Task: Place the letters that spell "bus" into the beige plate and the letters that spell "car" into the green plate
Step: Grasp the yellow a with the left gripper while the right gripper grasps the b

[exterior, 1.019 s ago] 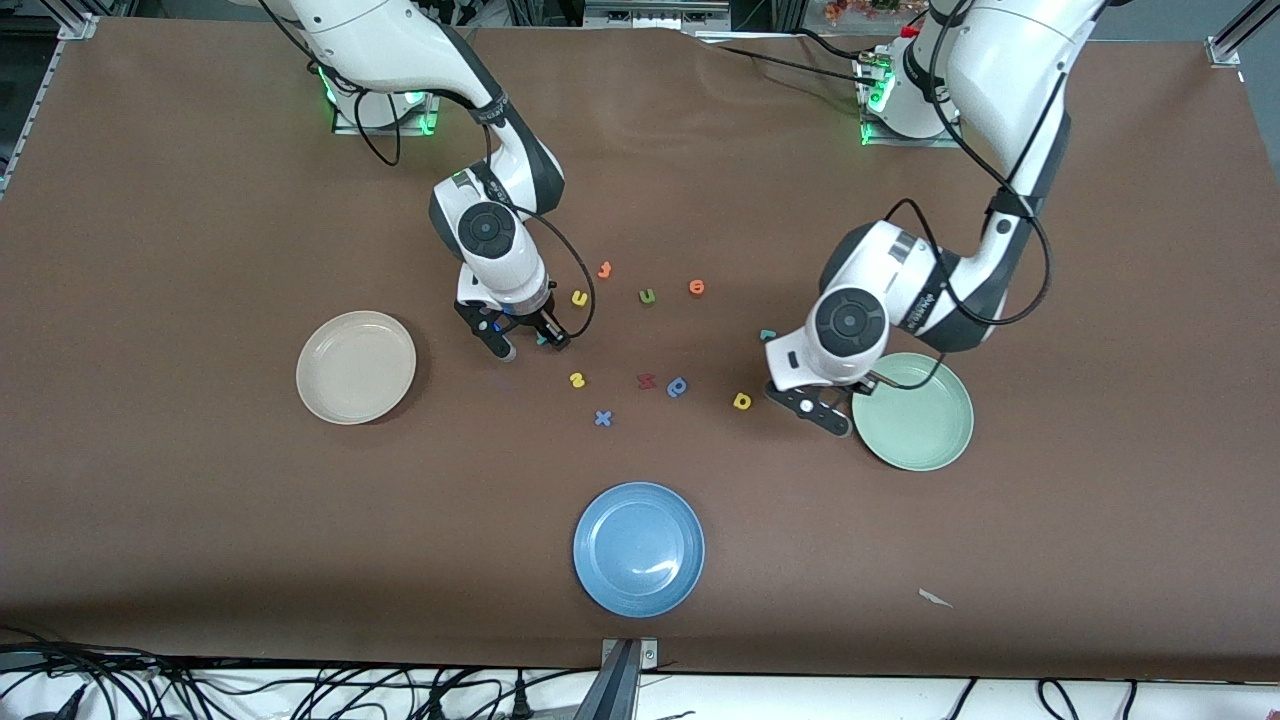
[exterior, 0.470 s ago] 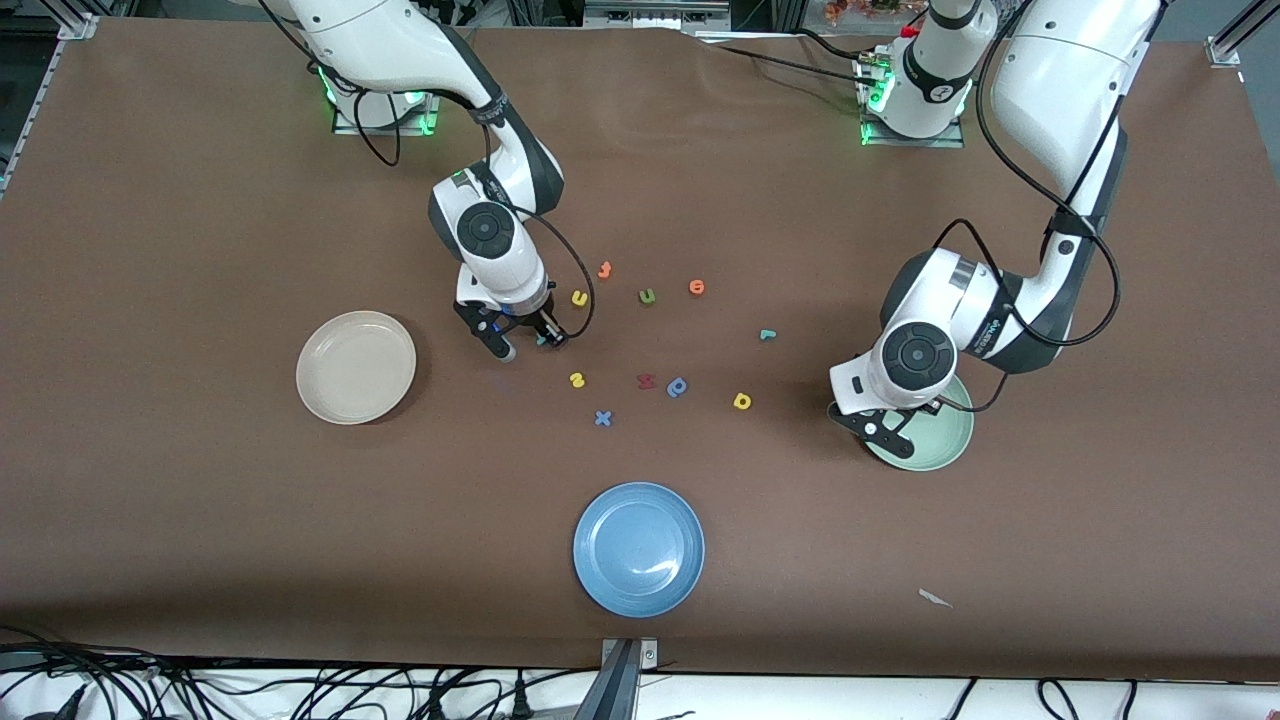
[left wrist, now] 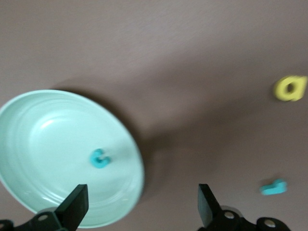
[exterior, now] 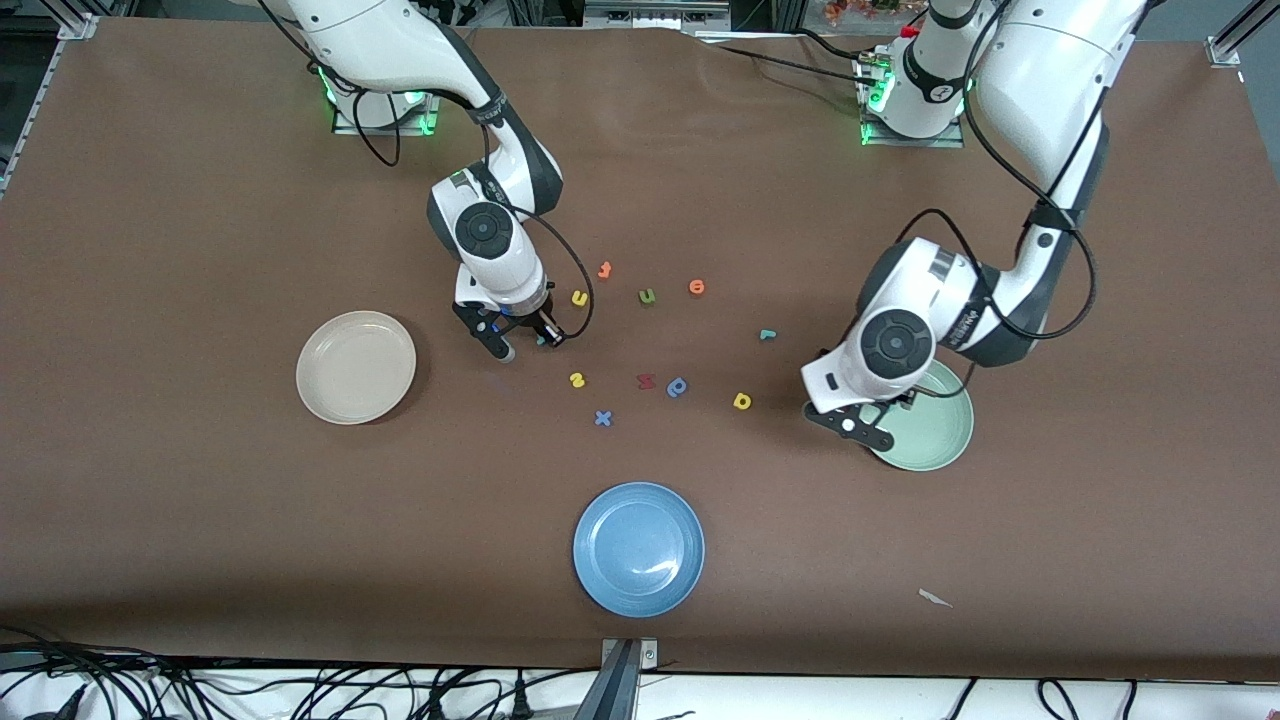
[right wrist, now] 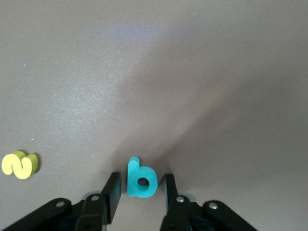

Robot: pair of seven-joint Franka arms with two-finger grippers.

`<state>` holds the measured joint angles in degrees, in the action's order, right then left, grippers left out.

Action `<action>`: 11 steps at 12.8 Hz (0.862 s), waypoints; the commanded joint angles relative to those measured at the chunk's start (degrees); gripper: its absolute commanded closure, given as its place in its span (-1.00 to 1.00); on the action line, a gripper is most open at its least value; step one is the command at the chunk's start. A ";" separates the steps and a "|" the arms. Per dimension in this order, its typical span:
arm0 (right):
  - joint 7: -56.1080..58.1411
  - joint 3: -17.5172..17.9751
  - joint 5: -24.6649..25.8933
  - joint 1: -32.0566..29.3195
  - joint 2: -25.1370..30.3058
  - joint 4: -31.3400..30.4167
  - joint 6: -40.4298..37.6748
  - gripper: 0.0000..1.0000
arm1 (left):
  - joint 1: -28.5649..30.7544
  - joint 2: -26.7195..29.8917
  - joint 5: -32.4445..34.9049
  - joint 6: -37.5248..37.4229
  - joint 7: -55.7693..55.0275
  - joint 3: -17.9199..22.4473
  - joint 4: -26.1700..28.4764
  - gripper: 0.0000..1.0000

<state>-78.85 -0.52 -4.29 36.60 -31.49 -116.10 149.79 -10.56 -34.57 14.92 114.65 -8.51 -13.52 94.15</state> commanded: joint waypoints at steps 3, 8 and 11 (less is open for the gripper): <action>1.51 0.25 -0.90 -0.39 0.64 -1.14 0.77 0.46 | -6.30 -9.70 -2.96 2.92 -5.03 0.34 -12.48 -0.71; 1.50 0.34 -0.90 -0.39 0.64 -0.79 0.50 0.73 | -7.10 -12.89 -7.45 11.48 -7.66 0.42 -12.06 -0.57; 1.85 0.25 -0.81 -0.48 0.81 0.08 -0.19 0.74 | -8.67 -13.51 -6.84 11.48 -9.16 0.42 -11.89 -0.54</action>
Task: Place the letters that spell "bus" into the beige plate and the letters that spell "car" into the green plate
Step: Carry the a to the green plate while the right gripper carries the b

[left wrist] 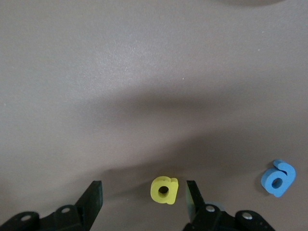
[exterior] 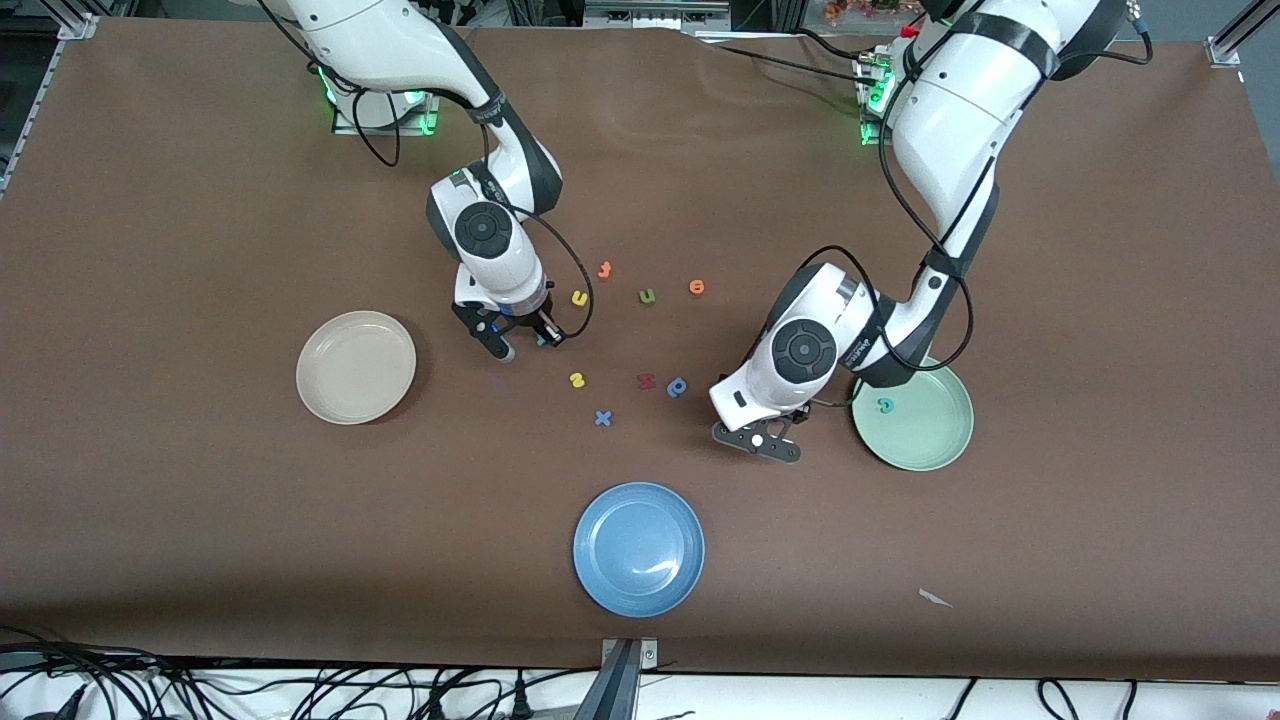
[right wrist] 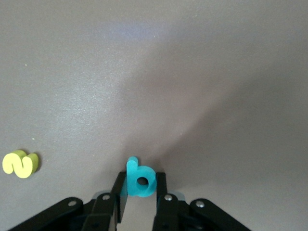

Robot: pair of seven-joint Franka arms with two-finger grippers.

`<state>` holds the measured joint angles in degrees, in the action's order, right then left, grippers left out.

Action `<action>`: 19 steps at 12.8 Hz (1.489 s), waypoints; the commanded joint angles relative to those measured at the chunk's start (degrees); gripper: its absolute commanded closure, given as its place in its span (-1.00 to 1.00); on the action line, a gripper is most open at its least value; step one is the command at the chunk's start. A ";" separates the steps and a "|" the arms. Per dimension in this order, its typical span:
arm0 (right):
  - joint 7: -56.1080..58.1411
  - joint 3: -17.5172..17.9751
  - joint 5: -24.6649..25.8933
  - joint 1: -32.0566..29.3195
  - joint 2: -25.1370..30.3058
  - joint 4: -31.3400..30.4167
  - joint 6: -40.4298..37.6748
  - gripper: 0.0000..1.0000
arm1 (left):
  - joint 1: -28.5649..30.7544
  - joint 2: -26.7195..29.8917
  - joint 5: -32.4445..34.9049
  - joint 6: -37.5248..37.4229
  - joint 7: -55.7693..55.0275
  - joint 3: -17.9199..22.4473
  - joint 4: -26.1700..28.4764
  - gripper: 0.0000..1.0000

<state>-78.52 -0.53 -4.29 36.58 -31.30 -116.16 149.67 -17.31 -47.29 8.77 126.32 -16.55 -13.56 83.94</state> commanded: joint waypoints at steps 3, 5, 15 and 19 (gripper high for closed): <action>7.56 -0.17 -0.90 -1.68 1.41 6.01 -10.76 0.77 | -2.11 -0.88 -0.60 -0.28 -2.77 0.56 -0.62 -0.50; 18.26 -3.23 -0.90 -1.95 4.65 6.82 -17.81 0.77 | -2.29 -0.96 -0.33 -0.20 -2.87 0.73 -0.26 -0.42; 65.12 -20.89 -0.37 -1.86 13.11 -3.10 -20.41 0.77 | -2.03 -1.41 3.62 -1.77 -3.05 0.73 -0.79 1.00; 79.45 -24.86 -0.54 -2.30 9.43 -7.85 -6.19 0.71 | 0.86 5.43 3.80 -13.97 2.54 1.35 -1.14 1.00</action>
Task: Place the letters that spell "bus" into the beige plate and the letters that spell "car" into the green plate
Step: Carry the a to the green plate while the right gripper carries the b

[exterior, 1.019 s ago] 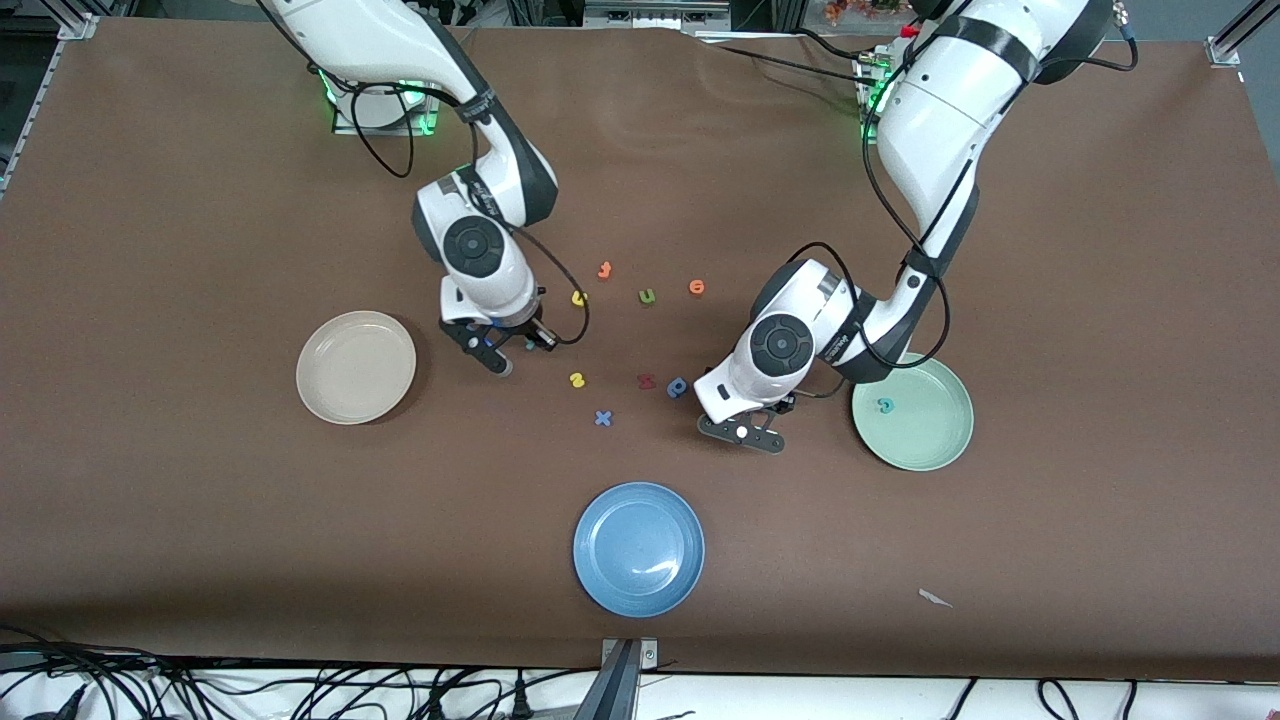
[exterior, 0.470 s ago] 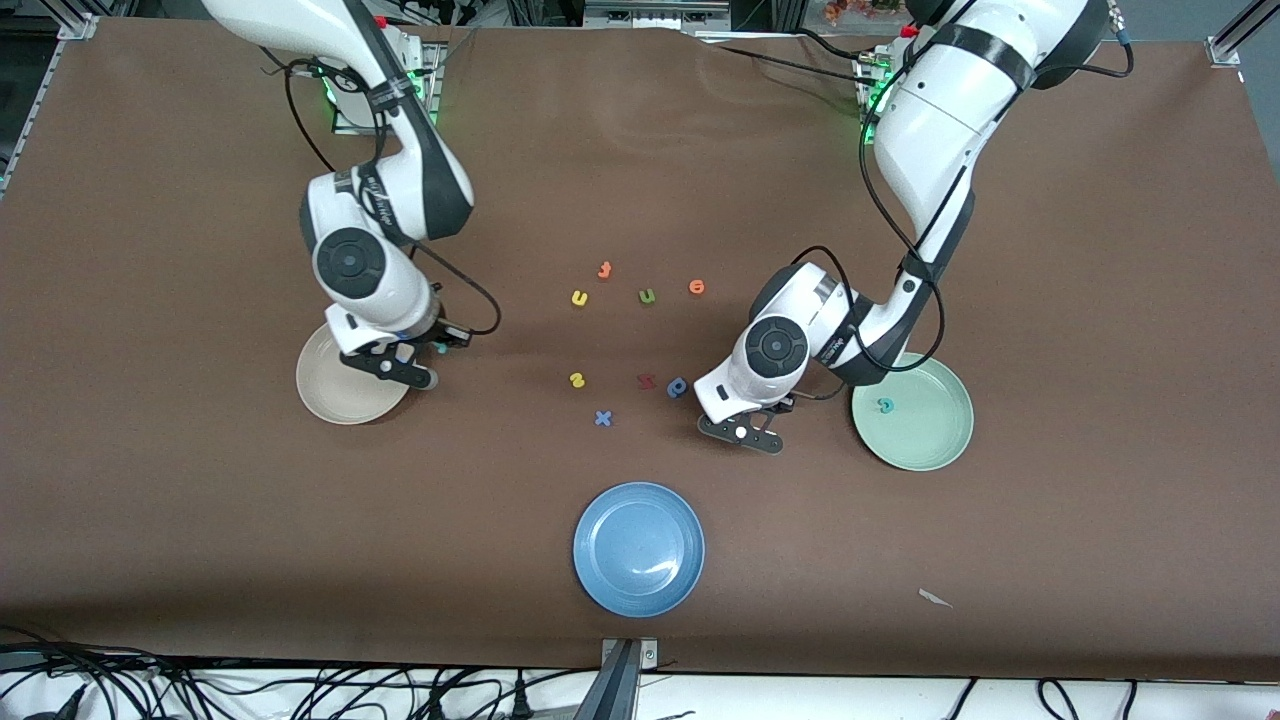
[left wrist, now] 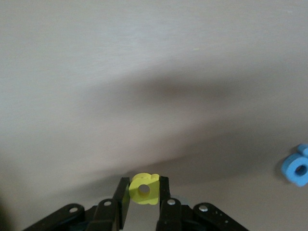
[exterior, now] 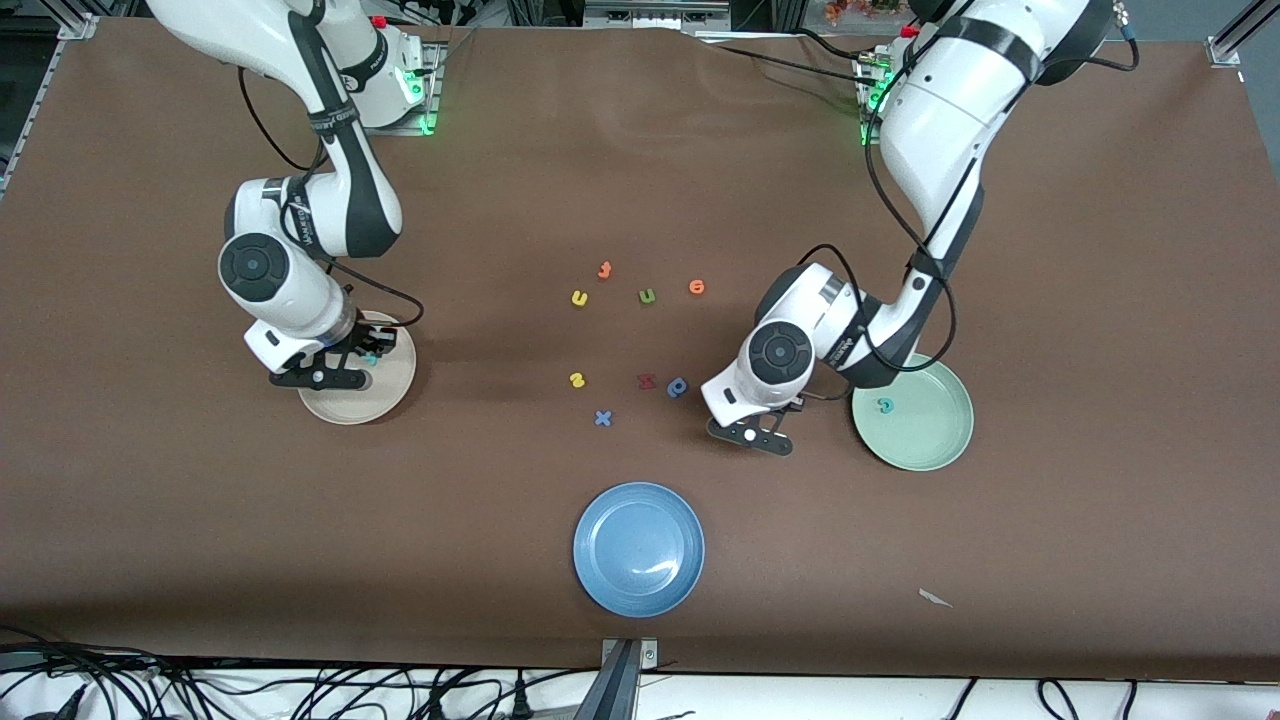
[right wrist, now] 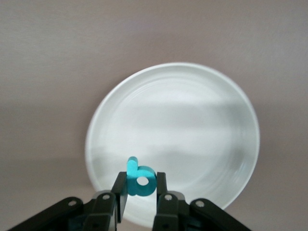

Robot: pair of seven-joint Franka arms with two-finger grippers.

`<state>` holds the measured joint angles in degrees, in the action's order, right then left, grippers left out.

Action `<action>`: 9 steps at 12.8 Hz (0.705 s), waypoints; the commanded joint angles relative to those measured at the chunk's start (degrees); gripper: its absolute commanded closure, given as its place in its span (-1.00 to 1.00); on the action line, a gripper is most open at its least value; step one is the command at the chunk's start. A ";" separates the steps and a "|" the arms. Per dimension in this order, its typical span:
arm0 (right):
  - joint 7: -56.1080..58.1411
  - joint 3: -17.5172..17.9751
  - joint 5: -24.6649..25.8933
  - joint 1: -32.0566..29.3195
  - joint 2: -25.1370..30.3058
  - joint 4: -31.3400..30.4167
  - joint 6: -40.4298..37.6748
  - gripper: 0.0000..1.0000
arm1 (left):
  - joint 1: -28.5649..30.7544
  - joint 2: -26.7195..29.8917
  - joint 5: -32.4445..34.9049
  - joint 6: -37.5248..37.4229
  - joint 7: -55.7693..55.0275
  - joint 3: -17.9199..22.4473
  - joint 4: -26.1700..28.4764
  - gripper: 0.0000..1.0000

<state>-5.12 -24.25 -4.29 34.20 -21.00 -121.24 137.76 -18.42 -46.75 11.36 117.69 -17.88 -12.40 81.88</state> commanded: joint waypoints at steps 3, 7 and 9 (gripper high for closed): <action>7.24 -0.98 -1.07 -0.63 -0.54 -3.57 7.44 -0.99 | 4.60 9.21 4.10 -13.08 7.42 0.54 1.52 1.00; -5.90 2.35 -7.40 -0.02 -0.18 5.46 -7.92 -1.00 | 11.55 9.84 3.67 -13.98 21.89 0.28 2.22 1.00; -16.10 6.74 -7.49 0.60 -0.79 7.41 -7.86 -1.00 | 13.31 9.66 4.37 -10.75 23.42 0.36 6.34 0.90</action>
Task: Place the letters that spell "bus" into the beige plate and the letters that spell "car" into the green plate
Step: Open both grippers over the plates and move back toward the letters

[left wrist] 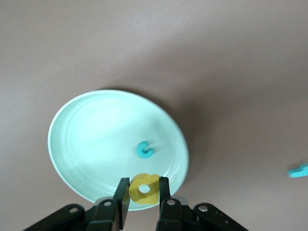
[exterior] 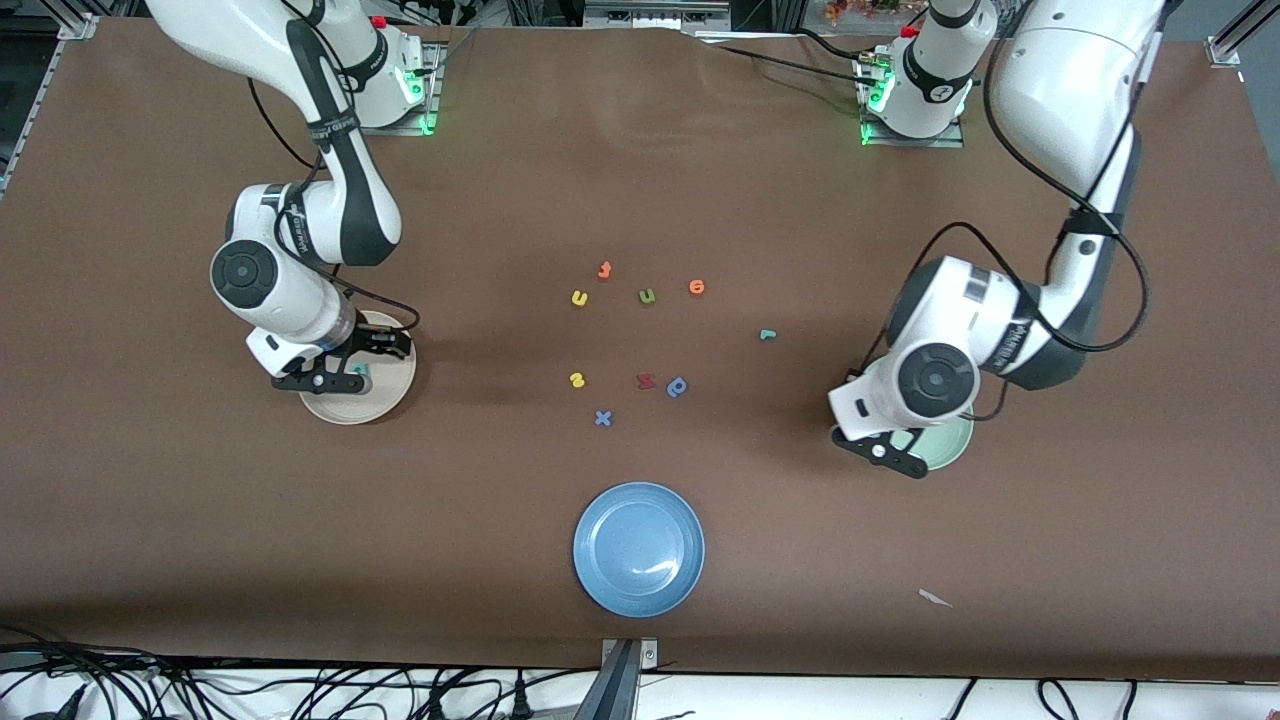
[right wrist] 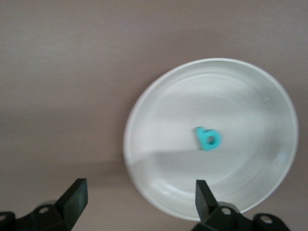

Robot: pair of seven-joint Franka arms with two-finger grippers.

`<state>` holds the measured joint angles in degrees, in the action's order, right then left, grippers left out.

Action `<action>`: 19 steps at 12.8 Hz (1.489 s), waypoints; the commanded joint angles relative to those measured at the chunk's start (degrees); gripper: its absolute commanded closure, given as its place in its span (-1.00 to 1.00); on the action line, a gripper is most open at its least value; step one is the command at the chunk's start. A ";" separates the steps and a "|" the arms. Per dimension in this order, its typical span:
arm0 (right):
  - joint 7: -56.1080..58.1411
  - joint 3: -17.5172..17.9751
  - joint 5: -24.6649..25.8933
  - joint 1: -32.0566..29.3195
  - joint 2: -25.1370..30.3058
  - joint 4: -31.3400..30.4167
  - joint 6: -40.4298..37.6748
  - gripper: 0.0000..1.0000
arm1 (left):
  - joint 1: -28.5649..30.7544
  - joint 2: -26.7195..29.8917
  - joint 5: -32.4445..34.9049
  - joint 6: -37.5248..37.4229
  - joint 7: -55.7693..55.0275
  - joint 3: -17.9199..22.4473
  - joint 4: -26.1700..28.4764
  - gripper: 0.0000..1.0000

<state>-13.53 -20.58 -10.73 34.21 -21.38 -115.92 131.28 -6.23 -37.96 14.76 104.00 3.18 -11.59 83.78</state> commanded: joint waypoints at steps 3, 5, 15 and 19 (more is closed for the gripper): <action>-18.26 6.60 -1.05 2.78 -4.36 7.01 -0.85 -1.00 | 3.77 0.95 0.98 13.15 2.27 -0.54 13.51 -0.99; -18.55 7.05 -0.17 5.50 -7.34 10.17 -0.94 -1.00 | 3.51 1.39 0.89 12.90 1.49 -0.62 13.52 -1.00; 2.72 7.05 1.15 14.22 -19.74 19.85 1.60 -1.00 | 0.08 3.59 -2.90 17.72 -19.25 -12.92 18.15 -0.86; 5.09 7.13 0.54 14.04 -22.91 23.98 1.96 -0.99 | 0.60 5.70 -2.72 30.35 -20.14 -13.02 29.49 -0.48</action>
<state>-9.90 -12.99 -10.20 47.98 -42.06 -95.39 133.54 -6.68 -35.72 12.36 129.23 -16.55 -24.57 106.77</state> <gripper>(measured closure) 0.000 0.238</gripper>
